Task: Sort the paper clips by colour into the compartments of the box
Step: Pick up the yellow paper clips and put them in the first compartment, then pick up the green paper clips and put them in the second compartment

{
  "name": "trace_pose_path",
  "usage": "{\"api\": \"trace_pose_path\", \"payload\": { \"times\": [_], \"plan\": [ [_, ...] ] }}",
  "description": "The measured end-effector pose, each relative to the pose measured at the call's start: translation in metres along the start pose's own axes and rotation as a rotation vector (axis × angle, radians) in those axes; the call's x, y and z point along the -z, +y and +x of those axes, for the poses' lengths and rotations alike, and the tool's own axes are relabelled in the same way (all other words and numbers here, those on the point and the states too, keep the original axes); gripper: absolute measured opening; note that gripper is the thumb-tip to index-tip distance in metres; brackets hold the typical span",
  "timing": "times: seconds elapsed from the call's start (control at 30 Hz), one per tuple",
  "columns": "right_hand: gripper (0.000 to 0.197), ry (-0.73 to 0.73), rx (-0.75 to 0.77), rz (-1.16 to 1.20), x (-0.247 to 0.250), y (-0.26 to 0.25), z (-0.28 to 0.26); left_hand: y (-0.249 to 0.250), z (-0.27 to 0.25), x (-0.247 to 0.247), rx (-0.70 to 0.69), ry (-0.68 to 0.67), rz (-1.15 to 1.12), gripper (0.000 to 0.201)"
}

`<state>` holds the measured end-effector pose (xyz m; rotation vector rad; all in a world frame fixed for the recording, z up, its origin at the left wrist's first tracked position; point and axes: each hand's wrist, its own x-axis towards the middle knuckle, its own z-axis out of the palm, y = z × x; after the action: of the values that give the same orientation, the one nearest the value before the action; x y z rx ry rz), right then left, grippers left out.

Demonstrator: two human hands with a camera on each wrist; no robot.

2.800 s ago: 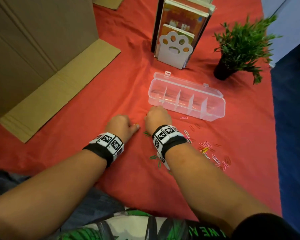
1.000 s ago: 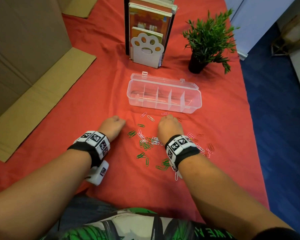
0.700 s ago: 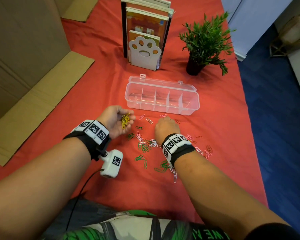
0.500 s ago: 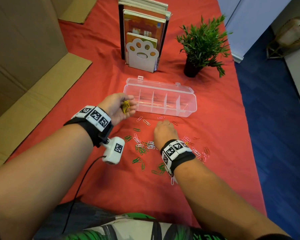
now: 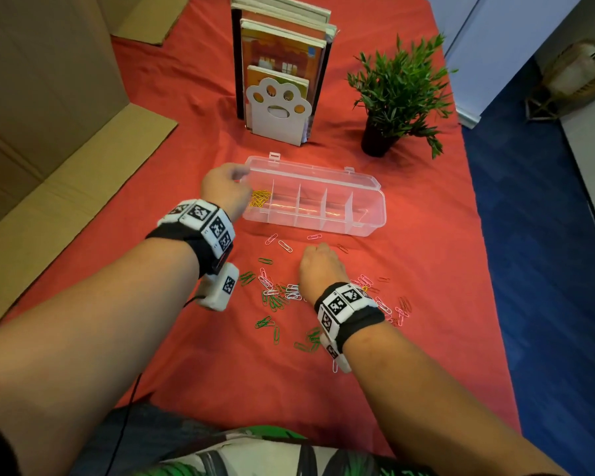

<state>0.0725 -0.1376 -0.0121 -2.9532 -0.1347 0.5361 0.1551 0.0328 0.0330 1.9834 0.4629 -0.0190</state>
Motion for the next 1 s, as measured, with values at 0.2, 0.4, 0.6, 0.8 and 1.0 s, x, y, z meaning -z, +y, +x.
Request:
{"api": "trace_pose_path", "payload": {
  "times": [0.2, 0.4, 0.6, 0.8, 1.0],
  "plan": [
    [0.017, -0.031, -0.128, 0.833, 0.046, -0.001, 0.021, -0.035, -0.006, 0.004, -0.071, -0.055, 0.283, 0.024],
    [0.030, -0.124, -0.244, 1.591, 0.077, -0.030, 0.045, -0.035, -0.001, 0.005, 0.037, -0.110, -0.010, 0.032],
    [0.021, -0.175, -0.211, 1.622, 0.086, -0.074, 0.066, -0.037, 0.003, 0.008, 0.052, -0.124, -0.069, 0.044],
    [0.041, -0.118, -0.183, 1.559, 0.087, -0.066, 0.067, -0.043, 0.008, 0.007, 0.061, -0.124, -0.069, 0.046],
    [0.035, 0.053, -0.105, 1.210, 0.086, -0.009, 0.033, -0.046, -0.017, -0.001, -0.022, 0.032, 0.102, 0.024]
  ]
}}
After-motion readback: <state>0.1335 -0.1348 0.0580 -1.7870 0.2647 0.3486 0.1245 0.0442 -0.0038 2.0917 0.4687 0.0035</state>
